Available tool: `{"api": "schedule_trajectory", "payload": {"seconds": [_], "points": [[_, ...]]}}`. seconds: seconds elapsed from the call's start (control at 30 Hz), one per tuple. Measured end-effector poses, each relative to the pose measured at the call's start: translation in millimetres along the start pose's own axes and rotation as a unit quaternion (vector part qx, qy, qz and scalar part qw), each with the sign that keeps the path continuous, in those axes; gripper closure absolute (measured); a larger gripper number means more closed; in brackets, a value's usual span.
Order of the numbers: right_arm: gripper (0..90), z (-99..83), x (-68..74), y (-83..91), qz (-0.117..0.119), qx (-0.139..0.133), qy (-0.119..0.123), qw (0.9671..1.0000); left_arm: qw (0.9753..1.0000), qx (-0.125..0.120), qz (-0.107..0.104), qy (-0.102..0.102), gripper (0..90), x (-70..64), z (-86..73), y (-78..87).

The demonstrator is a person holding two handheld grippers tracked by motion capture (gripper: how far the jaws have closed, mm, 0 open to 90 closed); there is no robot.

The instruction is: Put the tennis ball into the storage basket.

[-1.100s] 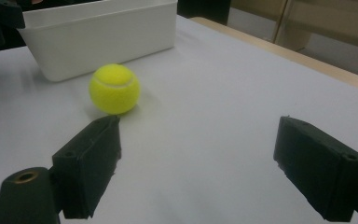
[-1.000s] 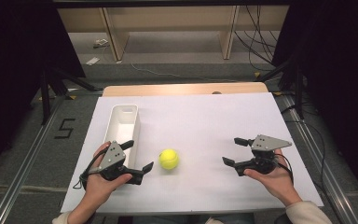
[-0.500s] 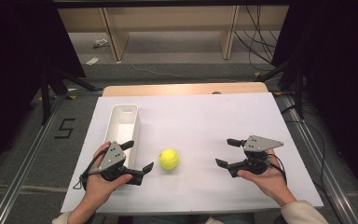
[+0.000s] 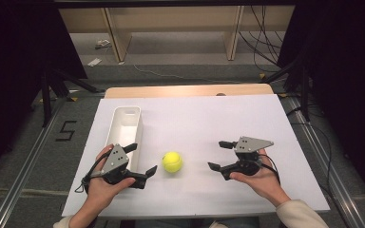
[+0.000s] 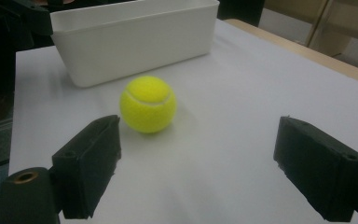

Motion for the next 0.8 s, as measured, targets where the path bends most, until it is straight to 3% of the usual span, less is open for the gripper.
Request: {"api": "schedule_trajectory", "payload": {"seconds": [0.17,0.8], "points": [[15.4,1.8,3.9,-13.5,0.012,0.006,0.004,0.9999,1.0,-0.001,0.0,0.001,0.0,-0.1,0.2,0.2],[15.4,1.9,7.1,-31.6,0.025,0.016,0.001,0.9996,1.0,-0.001,-0.002,-0.002,0.0,-1.1,0.6,0.2]]}}
Point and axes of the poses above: each handheld gripper's, and its own axes: y roughly backward along the jaws, z roughly out of its top, x roughly to its left, the point moved 9 cm from there along -y, roughly forward along the jaws, and after that the axes turned 4 degrees about -x, right-handed, at the moved point
